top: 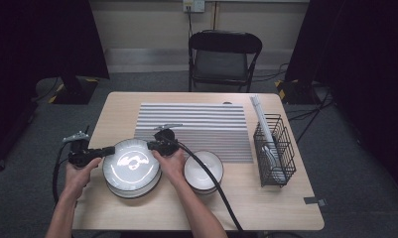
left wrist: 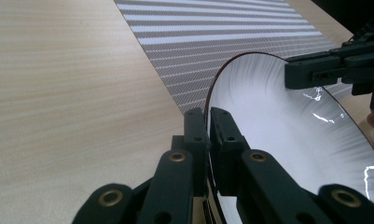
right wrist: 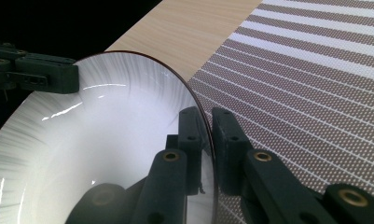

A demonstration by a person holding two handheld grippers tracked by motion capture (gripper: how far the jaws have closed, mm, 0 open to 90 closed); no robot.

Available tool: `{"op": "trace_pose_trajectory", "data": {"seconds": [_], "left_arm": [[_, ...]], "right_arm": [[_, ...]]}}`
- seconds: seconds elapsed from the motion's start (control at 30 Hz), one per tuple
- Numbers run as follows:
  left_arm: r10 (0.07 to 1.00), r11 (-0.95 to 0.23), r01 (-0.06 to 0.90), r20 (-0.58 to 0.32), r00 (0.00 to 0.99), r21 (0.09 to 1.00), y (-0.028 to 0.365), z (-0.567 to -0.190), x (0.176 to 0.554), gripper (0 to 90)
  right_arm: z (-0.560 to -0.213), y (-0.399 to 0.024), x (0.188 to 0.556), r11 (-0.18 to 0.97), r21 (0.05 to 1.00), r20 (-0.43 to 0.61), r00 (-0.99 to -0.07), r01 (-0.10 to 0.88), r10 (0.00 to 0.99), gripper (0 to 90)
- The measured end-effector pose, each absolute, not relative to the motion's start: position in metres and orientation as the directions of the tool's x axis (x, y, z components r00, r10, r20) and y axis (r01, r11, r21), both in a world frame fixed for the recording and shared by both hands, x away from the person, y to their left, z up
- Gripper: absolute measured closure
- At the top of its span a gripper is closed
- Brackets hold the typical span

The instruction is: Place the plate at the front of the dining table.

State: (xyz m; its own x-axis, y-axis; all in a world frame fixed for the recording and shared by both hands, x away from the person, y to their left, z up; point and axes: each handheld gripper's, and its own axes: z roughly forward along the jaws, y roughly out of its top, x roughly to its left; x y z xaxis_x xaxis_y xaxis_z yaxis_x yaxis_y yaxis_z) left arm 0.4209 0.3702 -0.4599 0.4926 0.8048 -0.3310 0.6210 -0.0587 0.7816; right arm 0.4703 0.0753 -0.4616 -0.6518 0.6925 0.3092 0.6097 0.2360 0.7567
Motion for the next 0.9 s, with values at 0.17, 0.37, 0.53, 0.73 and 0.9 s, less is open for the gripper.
{"op": "trace_pose_trajectory", "data": {"seconds": [0.17, 0.37, 0.53, 0.73, 0.9], "left_arm": [[0.803, -0.050, 0.635, -0.346, 0.484, 0.771, 0.373, -0.460, 0.425, 86.5], [0.802, -0.039, 0.644, -0.360, 0.476, 0.764, 0.374, -0.462, 0.424, 84.7], [0.804, -0.059, 0.645, -0.347, 0.483, 0.761, 0.374, -0.461, 0.418, 75.5], [0.790, -0.055, 0.666, -0.376, 0.485, 0.744, 0.376, -0.468, 0.418, 82.2], [0.808, -0.062, 0.636, -0.335, 0.485, 0.769, 0.374, -0.460, 0.420, 86.7]], "right_arm": [[-0.461, 0.076, 0.472, 0.234, 0.761, 0.306, -0.653, 0.605, 0.693, 84.0], [-0.462, 0.075, 0.472, 0.233, 0.756, 0.313, -0.651, 0.611, 0.691, 84.5], [-0.463, 0.075, 0.473, 0.229, 0.757, 0.319, -0.651, 0.612, 0.689, 84.7], [-0.463, 0.074, 0.472, 0.225, 0.758, 0.322, -0.651, 0.612, 0.687, 84.7], [-0.462, 0.074, 0.472, 0.218, 0.770, 0.312, -0.651, 0.600, 0.692, 84.7]]}}
